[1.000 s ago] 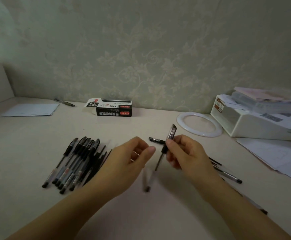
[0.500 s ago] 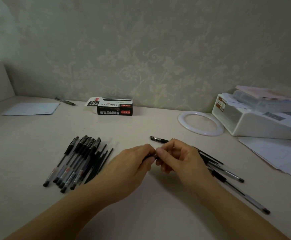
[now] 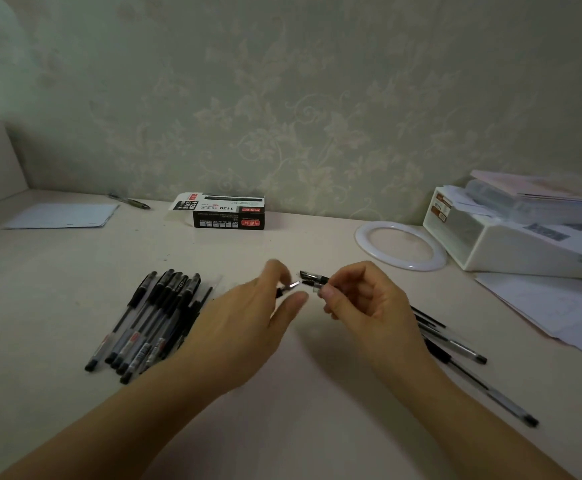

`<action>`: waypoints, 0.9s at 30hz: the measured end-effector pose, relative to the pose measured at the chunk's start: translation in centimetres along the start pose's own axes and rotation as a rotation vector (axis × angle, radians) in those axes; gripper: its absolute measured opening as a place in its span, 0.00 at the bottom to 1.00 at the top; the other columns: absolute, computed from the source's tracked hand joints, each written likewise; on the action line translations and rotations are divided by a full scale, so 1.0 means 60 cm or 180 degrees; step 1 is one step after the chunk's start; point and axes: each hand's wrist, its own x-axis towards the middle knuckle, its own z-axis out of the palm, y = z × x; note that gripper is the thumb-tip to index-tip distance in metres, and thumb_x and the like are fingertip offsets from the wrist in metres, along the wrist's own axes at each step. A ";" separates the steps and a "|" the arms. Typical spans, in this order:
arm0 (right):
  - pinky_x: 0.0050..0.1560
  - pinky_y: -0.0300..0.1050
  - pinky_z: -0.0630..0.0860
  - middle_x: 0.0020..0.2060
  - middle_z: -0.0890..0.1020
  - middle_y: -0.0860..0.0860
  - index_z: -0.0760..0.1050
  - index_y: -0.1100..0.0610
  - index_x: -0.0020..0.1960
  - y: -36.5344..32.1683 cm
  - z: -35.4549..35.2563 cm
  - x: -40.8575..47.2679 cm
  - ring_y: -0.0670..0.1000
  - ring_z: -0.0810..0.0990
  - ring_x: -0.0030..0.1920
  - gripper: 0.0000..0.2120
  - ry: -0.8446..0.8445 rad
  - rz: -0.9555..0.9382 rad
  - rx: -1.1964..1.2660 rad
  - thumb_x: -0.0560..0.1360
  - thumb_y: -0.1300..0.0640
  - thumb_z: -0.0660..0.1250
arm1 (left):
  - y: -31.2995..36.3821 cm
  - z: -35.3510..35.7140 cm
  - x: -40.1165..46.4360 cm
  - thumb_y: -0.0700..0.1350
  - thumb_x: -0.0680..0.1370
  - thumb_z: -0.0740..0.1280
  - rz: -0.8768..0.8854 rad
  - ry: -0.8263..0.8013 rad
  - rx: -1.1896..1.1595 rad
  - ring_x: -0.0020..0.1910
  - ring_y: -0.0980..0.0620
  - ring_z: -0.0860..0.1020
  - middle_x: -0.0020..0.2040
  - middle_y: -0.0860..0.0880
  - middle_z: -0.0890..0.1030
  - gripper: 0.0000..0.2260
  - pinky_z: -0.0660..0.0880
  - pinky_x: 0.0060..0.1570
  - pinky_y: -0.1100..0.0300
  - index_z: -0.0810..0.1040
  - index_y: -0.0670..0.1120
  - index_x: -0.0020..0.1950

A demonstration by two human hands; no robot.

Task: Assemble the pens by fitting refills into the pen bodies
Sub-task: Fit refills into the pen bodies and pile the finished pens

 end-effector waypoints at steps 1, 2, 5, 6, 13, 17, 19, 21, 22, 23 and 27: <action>0.43 0.38 0.79 0.38 0.83 0.48 0.77 0.52 0.45 0.003 -0.003 0.000 0.46 0.82 0.39 0.05 0.0053 -0.0032 -0.0220 0.74 0.58 0.72 | -0.002 0.000 0.000 0.62 0.79 0.48 -0.0096 0.0019 -0.0080 0.30 0.60 0.71 0.32 0.55 0.73 0.11 0.59 0.27 0.65 0.62 0.57 0.51; 0.43 0.36 0.78 0.38 0.82 0.46 0.77 0.51 0.44 0.006 -0.005 0.000 0.45 0.81 0.39 0.05 0.0051 -0.0095 -0.0535 0.74 0.57 0.73 | -0.005 0.000 0.000 0.58 0.80 0.51 -0.0171 0.0032 -0.0137 0.29 0.59 0.70 0.33 0.54 0.72 0.07 0.59 0.27 0.64 0.62 0.55 0.50; 0.44 0.29 0.73 0.37 0.79 0.41 0.76 0.49 0.43 0.014 -0.004 -0.006 0.40 0.78 0.44 0.06 -0.0300 -0.0420 -0.1736 0.74 0.58 0.71 | -0.007 0.000 0.000 0.50 0.82 0.55 -0.0130 0.0001 -0.0158 0.32 0.57 0.70 0.36 0.54 0.70 0.04 0.63 0.29 0.65 0.64 0.54 0.47; 0.45 0.30 0.72 0.39 0.79 0.40 0.76 0.49 0.43 0.016 -0.003 -0.007 0.40 0.76 0.46 0.05 -0.0443 -0.0524 -0.2044 0.75 0.58 0.70 | -0.006 0.000 0.000 0.49 0.82 0.56 -0.0058 -0.0027 -0.0128 0.34 0.56 0.70 0.39 0.55 0.70 0.04 0.66 0.31 0.64 0.65 0.54 0.47; 0.46 0.30 0.66 0.41 0.78 0.41 0.76 0.48 0.44 0.019 -0.003 -0.010 0.43 0.72 0.47 0.03 -0.0733 -0.0709 -0.2554 0.75 0.55 0.69 | -0.007 0.004 -0.001 0.49 0.80 0.62 0.0070 -0.0173 -0.0063 0.42 0.63 0.72 0.48 0.59 0.69 0.03 0.76 0.44 0.62 0.73 0.53 0.53; 0.49 0.32 0.65 0.45 0.76 0.38 0.74 0.47 0.48 0.016 -0.005 -0.006 0.39 0.70 0.50 0.08 -0.0572 -0.0685 -0.2357 0.73 0.46 0.70 | -0.009 0.002 0.001 0.49 0.79 0.64 0.0043 -0.0170 -0.0144 0.42 0.65 0.72 0.47 0.60 0.69 0.03 0.71 0.41 0.70 0.74 0.54 0.52; 0.49 0.31 0.66 0.47 0.76 0.36 0.74 0.45 0.52 0.011 -0.004 -0.005 0.37 0.70 0.52 0.15 -0.0600 -0.0601 -0.2154 0.71 0.38 0.68 | -0.007 0.001 0.003 0.48 0.79 0.65 0.0086 -0.0183 -0.0260 0.42 0.64 0.73 0.47 0.60 0.70 0.03 0.69 0.40 0.72 0.74 0.54 0.51; 0.48 0.30 0.68 0.46 0.78 0.37 0.77 0.45 0.53 0.004 -0.002 -0.006 0.36 0.73 0.51 0.16 -0.0728 -0.0648 -0.2069 0.73 0.36 0.64 | -0.003 0.001 0.003 0.48 0.78 0.66 0.0206 -0.0187 -0.0381 0.43 0.63 0.74 0.47 0.60 0.72 0.04 0.70 0.40 0.71 0.73 0.53 0.51; 0.46 0.30 0.69 0.43 0.79 0.38 0.79 0.46 0.51 0.002 -0.001 -0.006 0.38 0.75 0.49 0.14 -0.0774 -0.0685 -0.2024 0.75 0.38 0.63 | -0.001 0.000 0.003 0.48 0.78 0.67 0.0271 -0.0170 -0.0428 0.44 0.62 0.74 0.46 0.60 0.73 0.04 0.71 0.40 0.70 0.73 0.53 0.50; 0.43 0.31 0.70 0.39 0.80 0.40 0.80 0.48 0.48 0.001 -0.002 -0.007 0.40 0.76 0.46 0.12 -0.0793 -0.0672 -0.1921 0.76 0.41 0.63 | 0.000 0.000 0.002 0.48 0.77 0.67 0.0322 -0.0147 -0.0473 0.44 0.61 0.74 0.45 0.59 0.74 0.04 0.72 0.40 0.68 0.73 0.53 0.49; 0.39 0.30 0.70 0.33 0.82 0.44 0.82 0.51 0.41 0.002 -0.008 -0.004 0.42 0.79 0.37 0.12 -0.0794 -0.0421 -0.1227 0.77 0.46 0.65 | 0.003 -0.004 0.002 0.48 0.77 0.67 0.0413 -0.0127 -0.0629 0.43 0.58 0.76 0.44 0.57 0.77 0.02 0.73 0.41 0.64 0.75 0.51 0.47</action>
